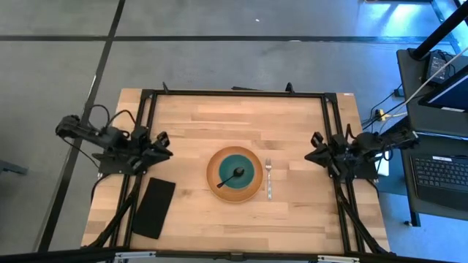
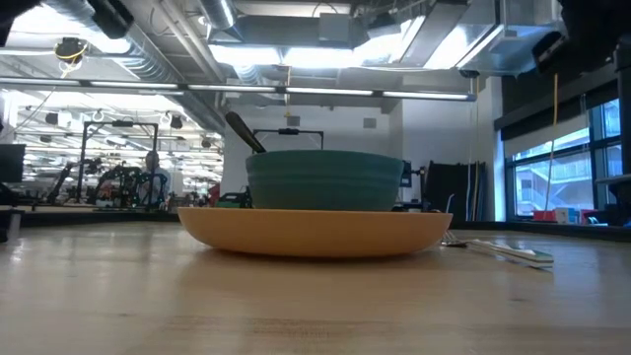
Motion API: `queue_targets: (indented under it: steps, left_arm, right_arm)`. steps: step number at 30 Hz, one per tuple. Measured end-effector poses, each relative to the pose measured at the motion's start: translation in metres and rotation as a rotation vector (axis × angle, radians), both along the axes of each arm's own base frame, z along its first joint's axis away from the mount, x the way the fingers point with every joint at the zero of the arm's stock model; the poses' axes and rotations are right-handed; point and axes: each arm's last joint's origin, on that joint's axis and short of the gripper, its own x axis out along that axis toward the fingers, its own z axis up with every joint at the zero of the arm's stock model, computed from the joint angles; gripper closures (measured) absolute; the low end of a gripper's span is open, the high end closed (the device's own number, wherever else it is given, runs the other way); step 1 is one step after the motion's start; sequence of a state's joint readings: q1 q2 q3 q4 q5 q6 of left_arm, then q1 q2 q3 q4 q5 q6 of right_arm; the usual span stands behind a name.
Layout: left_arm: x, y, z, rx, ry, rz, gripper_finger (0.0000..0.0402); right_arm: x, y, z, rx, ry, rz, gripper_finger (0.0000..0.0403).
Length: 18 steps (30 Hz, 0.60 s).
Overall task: Set table place
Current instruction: Return to Home Position
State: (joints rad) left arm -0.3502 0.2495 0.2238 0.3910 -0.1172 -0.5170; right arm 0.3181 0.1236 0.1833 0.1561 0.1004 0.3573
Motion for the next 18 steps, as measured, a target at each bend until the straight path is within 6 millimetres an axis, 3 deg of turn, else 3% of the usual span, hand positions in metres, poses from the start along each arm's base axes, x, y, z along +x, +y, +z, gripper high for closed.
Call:
queue_targets:
  steps: [9,15,18]
  left_arm:
    - [-0.011,0.016,-0.002,0.069,-0.1,-0.006,0.0327]
    - [-0.014,0.023,-0.016,0.081,0.04,0.021,0.0338]
    - [-0.012,0.024,-0.023,0.101,0.042,0.042,0.0344]
  right_arm:
    - [-0.005,-0.012,-0.008,-0.036,0.053,-0.016,0.0391]
    - [-0.006,-0.015,-0.008,-0.044,0.038,-0.012,0.0391]
    - [-0.003,-0.015,-0.017,-0.04,0.071,-0.01,0.0391]
